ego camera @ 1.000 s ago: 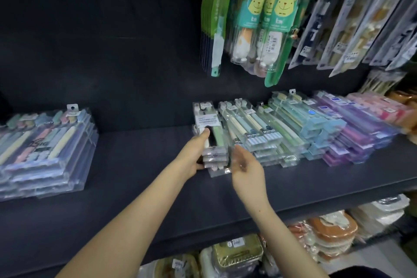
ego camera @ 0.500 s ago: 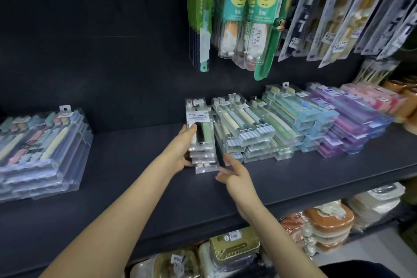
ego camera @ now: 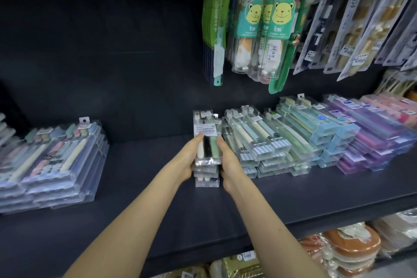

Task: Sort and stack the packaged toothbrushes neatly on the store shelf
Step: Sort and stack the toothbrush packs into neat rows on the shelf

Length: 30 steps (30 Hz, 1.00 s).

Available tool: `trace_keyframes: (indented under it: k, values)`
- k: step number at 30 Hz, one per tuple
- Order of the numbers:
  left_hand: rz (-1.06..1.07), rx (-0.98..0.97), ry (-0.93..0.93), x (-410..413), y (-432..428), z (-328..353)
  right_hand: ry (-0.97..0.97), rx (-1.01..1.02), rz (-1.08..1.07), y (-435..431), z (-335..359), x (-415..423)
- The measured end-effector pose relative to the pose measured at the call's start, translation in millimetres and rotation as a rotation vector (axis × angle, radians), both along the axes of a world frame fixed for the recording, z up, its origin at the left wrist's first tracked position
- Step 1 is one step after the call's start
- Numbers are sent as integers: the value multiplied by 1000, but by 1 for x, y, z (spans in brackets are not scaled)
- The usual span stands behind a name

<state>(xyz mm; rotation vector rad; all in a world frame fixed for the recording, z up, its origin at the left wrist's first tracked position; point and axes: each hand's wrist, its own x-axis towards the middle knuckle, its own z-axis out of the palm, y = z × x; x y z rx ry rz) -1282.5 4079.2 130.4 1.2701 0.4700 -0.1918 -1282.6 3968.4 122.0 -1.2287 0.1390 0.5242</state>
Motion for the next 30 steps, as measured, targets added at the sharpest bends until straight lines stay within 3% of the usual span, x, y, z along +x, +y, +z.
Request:
trace_keyframes:
  k: [6, 13, 16, 23, 25, 30]
  values:
    - [28, -158, -39, -25, 12, -13, -5, 51, 73, 0, -22, -15]
    - [-21, -239, -105, -49, 26, -8, -230, 36, 156, 8, -29, -35]
    - [-6, -156, -176, -61, 29, -7, -343, 72, 171, 8, -29, -41]
    - [-46, 134, -572, -89, 35, -16, -491, 103, 235, 6, -1, -33]
    - [-66, 197, -598, -94, 42, -14, -620, 23, 340, 10, 7, -34]
    - [-131, 370, -637, -104, 61, -20, -733, -66, 488, 17, 7, -39]
